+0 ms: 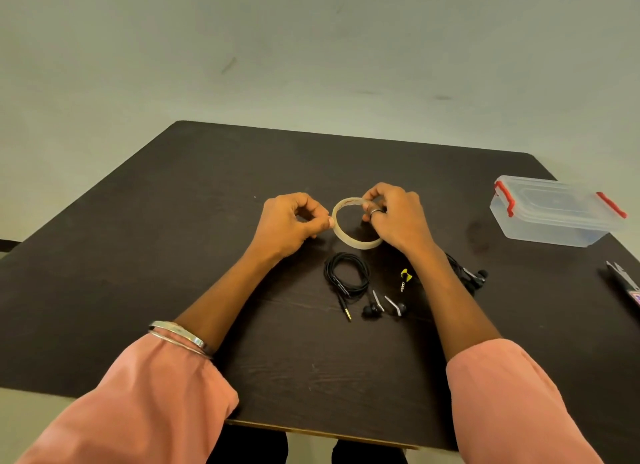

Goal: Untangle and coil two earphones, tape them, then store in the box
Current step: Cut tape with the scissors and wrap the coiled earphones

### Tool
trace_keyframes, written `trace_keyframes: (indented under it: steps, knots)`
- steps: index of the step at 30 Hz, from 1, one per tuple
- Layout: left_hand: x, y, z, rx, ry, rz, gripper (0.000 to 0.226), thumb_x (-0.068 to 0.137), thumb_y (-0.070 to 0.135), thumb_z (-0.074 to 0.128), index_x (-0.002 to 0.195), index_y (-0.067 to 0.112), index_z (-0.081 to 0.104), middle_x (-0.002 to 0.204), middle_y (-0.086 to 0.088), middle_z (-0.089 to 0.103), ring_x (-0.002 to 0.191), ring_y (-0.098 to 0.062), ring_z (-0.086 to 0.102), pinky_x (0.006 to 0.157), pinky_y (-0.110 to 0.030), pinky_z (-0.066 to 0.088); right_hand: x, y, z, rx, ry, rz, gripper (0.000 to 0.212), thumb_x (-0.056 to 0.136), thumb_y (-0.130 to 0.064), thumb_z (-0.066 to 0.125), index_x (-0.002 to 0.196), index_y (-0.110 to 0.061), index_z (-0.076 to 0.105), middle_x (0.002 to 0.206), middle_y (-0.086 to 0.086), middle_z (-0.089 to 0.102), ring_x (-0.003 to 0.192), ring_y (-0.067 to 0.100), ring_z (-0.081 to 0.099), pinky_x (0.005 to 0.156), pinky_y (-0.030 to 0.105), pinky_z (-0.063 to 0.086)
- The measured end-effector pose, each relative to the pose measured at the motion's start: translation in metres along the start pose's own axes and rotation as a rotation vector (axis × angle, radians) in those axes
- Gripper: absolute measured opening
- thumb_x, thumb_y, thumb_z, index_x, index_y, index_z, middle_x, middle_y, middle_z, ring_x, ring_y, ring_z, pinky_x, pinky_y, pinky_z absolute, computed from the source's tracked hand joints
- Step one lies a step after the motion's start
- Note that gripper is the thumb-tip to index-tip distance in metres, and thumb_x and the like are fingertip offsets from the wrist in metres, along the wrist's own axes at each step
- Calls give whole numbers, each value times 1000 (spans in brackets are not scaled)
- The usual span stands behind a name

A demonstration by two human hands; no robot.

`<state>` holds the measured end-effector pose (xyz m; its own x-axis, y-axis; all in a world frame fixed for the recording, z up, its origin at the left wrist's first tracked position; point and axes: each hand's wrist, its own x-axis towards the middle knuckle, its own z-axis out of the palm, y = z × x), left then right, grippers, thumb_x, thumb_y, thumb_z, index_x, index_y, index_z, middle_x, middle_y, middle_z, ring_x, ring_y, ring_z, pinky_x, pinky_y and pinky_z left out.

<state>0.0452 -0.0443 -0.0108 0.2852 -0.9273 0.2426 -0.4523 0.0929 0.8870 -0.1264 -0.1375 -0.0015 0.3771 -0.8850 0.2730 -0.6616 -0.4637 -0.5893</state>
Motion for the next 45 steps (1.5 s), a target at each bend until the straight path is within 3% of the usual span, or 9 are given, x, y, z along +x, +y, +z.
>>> trace_keyframes:
  steps: [3,8,14,20,23,25,32,39,45]
  knots:
    - [0,0,-1,-42,-6,-9,10,77,8,77,76,11,67,86,2,74,81,-11,70,80,-33,58,0,-2,0,-23,-11,-8,11,92,-20,59,101,-20,65,83,1,70,79,17,66,74,36,55]
    - [1,-3,-2,-98,-23,-4,23,75,2,77,79,10,57,80,-6,74,77,-17,72,75,-28,58,0,-1,-3,-95,-81,7,15,88,-18,65,102,-21,70,93,-1,69,88,14,62,79,32,52]
    - [4,-1,4,92,-64,20,17,75,11,78,87,20,71,75,9,69,67,4,63,68,-8,49,2,-2,-5,-224,-61,28,20,91,-22,61,109,-25,70,103,3,70,99,23,61,91,44,50]
    - [6,-2,12,176,1,33,10,76,15,79,85,15,74,74,11,67,65,2,61,66,-4,47,1,-7,-10,-330,52,-79,39,89,-44,61,124,-26,62,123,1,63,121,25,45,97,43,35]
    - [5,-3,14,225,-1,85,8,78,16,77,86,14,74,75,6,69,66,1,62,66,-5,48,-4,-19,-11,-178,-156,-192,40,80,-56,65,108,-28,69,109,-5,69,109,19,56,97,42,39]
    - [4,-3,14,241,1,109,7,81,16,75,86,12,74,77,2,71,65,2,62,65,-5,48,-9,-26,-5,-367,-270,-226,28,83,-48,66,102,-27,70,101,-6,69,104,20,58,92,36,35]
    - [2,2,13,250,-76,53,8,85,13,70,91,12,75,66,11,62,52,13,52,58,-1,40,-10,-13,-23,-369,-296,-165,17,83,-43,69,94,-30,72,101,-4,68,104,19,56,95,40,35]
    - [2,3,12,254,-53,3,3,83,16,73,85,15,75,66,17,59,54,8,54,57,0,39,-13,15,-56,-448,-283,-22,10,84,-29,70,94,-25,72,113,1,66,114,25,53,99,38,33]
    - [3,2,13,247,-82,-22,7,78,12,77,85,14,75,67,14,62,50,12,52,55,-1,40,-19,4,-43,-463,-235,-92,32,82,-58,61,105,-36,66,99,-13,59,101,12,48,96,44,23]
